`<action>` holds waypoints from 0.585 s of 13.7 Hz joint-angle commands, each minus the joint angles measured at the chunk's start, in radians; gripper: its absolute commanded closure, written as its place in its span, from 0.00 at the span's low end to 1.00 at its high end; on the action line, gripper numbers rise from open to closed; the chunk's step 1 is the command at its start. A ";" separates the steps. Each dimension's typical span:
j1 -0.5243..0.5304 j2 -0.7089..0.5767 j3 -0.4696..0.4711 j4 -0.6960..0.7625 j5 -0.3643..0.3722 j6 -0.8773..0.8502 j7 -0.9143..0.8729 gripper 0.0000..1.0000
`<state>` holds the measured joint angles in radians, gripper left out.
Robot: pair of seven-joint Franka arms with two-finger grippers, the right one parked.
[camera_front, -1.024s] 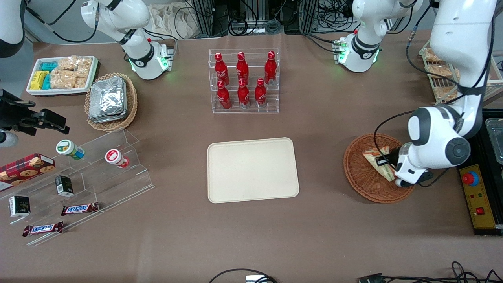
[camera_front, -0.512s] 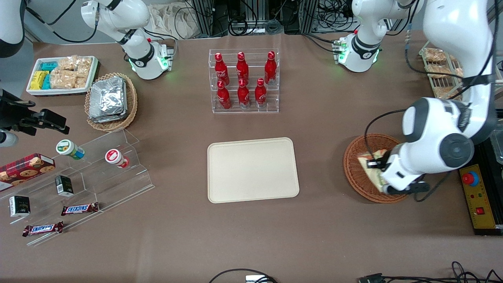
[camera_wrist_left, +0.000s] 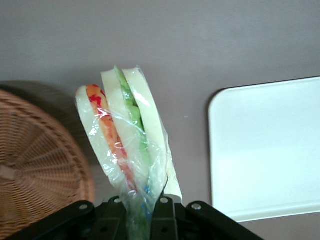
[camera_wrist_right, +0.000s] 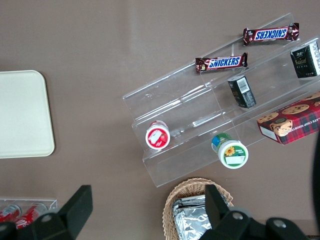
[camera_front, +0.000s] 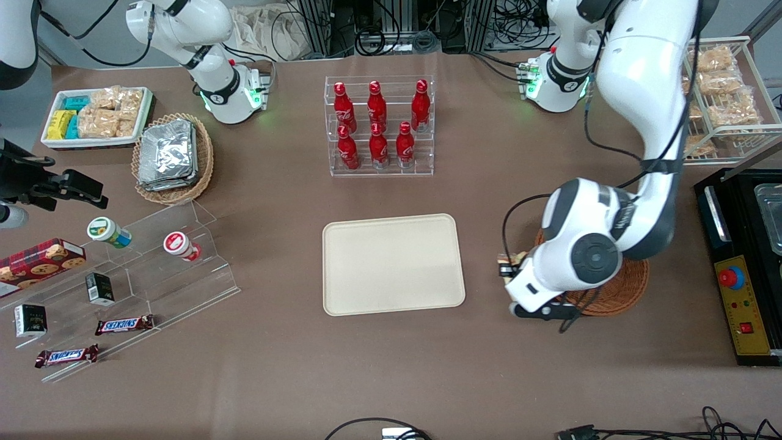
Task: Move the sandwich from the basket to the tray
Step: 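Carry the sandwich with the left gripper over the cream tray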
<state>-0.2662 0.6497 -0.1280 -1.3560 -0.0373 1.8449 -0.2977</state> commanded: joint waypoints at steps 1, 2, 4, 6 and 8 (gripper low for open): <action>-0.044 0.057 0.010 0.058 -0.079 0.026 -0.041 0.86; -0.068 0.065 0.010 0.054 -0.107 0.043 -0.058 0.86; -0.105 0.093 0.010 0.058 -0.116 0.057 -0.096 0.86; -0.133 0.108 0.010 0.052 -0.115 0.069 -0.087 0.86; -0.157 0.125 0.008 0.052 -0.116 0.069 -0.084 0.85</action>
<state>-0.3984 0.7474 -0.1296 -1.3377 -0.1393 1.9178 -0.3752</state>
